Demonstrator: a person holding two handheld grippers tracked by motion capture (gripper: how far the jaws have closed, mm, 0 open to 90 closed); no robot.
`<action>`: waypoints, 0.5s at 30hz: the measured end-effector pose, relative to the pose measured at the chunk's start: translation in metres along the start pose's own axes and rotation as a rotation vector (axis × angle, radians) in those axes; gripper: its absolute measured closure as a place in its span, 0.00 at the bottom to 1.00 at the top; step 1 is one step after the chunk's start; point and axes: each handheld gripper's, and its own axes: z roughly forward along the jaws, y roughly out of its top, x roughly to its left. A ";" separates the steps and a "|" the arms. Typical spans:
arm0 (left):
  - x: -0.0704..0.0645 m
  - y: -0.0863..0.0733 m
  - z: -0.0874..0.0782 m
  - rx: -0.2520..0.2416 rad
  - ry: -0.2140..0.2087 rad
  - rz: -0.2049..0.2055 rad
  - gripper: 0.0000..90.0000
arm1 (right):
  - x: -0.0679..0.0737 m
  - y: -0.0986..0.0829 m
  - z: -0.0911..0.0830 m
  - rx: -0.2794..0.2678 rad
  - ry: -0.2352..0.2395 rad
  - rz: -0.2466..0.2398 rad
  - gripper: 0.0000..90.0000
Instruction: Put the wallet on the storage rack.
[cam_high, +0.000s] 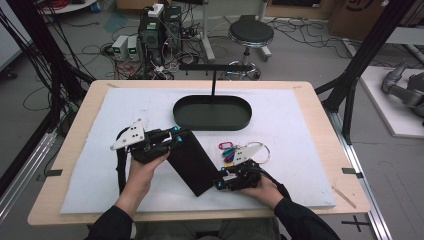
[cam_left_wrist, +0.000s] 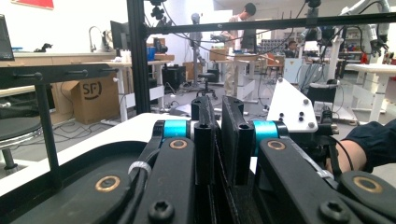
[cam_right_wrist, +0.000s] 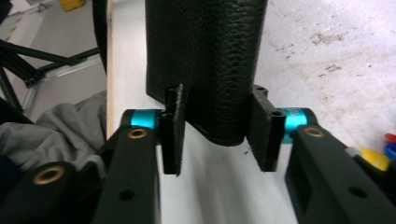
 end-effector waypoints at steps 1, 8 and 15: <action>0.000 0.000 -0.001 -0.005 0.001 -0.001 0.93 | -0.001 0.000 -0.001 -0.003 0.013 0.007 0.73; 0.005 0.002 -0.009 -0.009 0.001 -0.007 0.92 | -0.003 0.005 -0.022 -0.041 0.034 -0.006 0.84; 0.009 -0.003 -0.011 0.083 -0.008 -0.010 0.91 | -0.011 0.006 -0.054 -0.065 0.004 -0.010 0.86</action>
